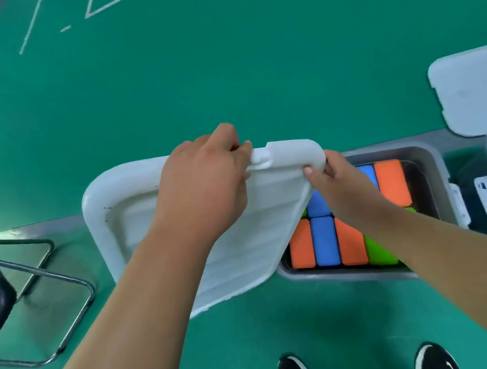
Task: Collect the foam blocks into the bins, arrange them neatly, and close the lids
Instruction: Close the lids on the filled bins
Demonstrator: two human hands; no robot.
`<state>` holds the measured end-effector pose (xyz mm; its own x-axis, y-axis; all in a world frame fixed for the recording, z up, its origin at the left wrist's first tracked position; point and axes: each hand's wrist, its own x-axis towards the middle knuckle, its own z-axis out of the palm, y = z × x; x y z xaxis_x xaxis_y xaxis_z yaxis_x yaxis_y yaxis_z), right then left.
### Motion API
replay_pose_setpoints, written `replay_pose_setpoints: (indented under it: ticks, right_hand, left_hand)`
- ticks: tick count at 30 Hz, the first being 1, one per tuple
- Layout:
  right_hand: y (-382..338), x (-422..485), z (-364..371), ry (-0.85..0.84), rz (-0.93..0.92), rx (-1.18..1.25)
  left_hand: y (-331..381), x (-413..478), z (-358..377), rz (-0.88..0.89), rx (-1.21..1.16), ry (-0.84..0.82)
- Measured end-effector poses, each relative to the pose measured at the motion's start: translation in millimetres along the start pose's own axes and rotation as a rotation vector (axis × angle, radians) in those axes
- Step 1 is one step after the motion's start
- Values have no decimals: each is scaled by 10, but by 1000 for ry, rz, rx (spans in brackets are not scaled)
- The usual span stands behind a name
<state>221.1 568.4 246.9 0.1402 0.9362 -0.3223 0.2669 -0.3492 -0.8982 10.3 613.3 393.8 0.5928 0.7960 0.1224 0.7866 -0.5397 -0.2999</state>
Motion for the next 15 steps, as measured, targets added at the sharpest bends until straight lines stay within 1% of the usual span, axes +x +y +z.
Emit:
replay_pose_setpoints:
  ticks: [2,5,10,13,15]
  right_hand:
    - [-84,-108,-209,28,29,-2]
    - [-206,-143,-524,109,43,14]
    - [-307,-134,-972,208,73,5]
    - [-310,-64,-1209,233,53,-119]
    - [-275,37,-1295,273,-29,-220]
  left_hand:
    - [44,133,-143,17,-22,-23]
    - [105,348,-246,-13,-121,-64]
    - [330,494,-31,-115,-345,-165]
    - [575,452,266,-186,-480,-242]
    - [762,411,509,-238,-565,-273]
